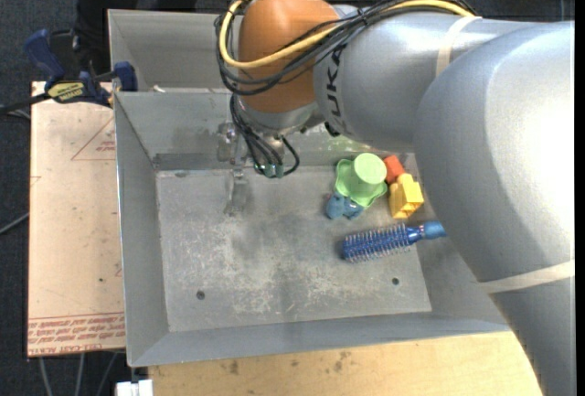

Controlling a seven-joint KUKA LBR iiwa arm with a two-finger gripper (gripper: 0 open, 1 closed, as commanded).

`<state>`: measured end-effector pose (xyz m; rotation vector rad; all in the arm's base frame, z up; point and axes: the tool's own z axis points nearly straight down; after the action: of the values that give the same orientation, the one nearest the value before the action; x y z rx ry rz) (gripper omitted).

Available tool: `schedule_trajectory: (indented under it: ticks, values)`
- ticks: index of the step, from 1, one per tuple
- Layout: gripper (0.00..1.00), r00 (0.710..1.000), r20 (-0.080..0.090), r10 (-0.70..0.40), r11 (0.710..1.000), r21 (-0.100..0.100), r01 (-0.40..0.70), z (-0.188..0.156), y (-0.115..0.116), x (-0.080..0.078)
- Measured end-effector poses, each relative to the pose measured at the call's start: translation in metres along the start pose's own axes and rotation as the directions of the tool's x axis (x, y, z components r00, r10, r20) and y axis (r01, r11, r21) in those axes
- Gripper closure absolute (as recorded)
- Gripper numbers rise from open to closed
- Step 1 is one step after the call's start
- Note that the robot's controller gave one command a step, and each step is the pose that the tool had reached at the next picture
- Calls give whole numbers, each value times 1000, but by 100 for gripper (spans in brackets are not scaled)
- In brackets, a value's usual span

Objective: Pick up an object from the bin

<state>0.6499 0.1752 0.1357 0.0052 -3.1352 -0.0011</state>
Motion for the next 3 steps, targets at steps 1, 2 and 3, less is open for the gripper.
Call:
schedule_trajectory:
  ticks: [1, 2, 3]
  values:
    - [0, 988, 5, -151, 988, -1, 151, 70, 66, 0]
    - [0, 999, 10, 41, 999, -1, -41, 34, 31, -2]
    - [0, 990, 8, 142, 990, -4, -142, 36, 78, 13]
